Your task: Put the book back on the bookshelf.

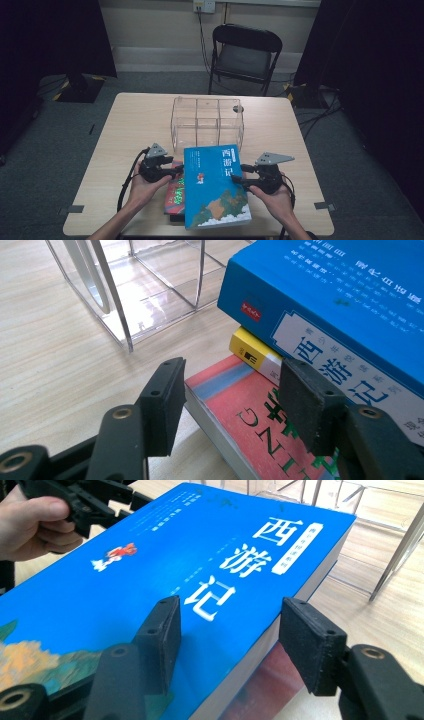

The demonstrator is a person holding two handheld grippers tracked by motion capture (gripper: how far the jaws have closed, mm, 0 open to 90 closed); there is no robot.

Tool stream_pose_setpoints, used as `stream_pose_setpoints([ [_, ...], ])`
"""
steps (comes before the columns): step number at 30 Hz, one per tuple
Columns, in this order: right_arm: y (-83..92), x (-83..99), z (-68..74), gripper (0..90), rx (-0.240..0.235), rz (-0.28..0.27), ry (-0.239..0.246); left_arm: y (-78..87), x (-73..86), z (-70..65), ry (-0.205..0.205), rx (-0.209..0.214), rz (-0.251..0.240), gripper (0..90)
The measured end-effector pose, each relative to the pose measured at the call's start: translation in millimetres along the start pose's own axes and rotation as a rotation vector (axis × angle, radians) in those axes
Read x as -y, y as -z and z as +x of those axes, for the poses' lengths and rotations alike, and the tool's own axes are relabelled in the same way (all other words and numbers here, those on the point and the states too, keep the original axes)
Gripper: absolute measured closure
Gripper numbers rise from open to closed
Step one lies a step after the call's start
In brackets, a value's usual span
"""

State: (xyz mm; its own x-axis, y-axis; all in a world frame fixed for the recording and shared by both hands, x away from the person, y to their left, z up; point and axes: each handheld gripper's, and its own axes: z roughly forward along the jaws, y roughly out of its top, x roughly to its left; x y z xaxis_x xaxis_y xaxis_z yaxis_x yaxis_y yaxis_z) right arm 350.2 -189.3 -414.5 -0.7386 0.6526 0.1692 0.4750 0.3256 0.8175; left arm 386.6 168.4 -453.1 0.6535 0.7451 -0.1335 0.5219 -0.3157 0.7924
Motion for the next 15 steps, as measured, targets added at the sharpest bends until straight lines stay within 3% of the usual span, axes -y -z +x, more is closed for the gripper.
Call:
stream_pose_setpoints([
  [1,-0.5,0.0,-0.7,42.7,-0.002,-0.001,0.000,-1.1,-0.4,0.7,0.015,0.007,0.000,42.1],
  [6,3.4,3.3,-0.1,43.5,-0.003,0.004,-0.036,-5.0,-4.0,-0.6,0.000,-0.004,0.004,41.7],
  [12,8.6,6.2,7.0,44.7,0.014,0.012,-0.027,-5.2,-3.5,-3.1,0.018,-0.009,0.002,43.4],
  [15,10.0,7.8,5.6,44.7,-0.007,0.014,-0.030,-5.4,-2.8,-3.1,0.014,-0.006,-0.001,43.9],
])
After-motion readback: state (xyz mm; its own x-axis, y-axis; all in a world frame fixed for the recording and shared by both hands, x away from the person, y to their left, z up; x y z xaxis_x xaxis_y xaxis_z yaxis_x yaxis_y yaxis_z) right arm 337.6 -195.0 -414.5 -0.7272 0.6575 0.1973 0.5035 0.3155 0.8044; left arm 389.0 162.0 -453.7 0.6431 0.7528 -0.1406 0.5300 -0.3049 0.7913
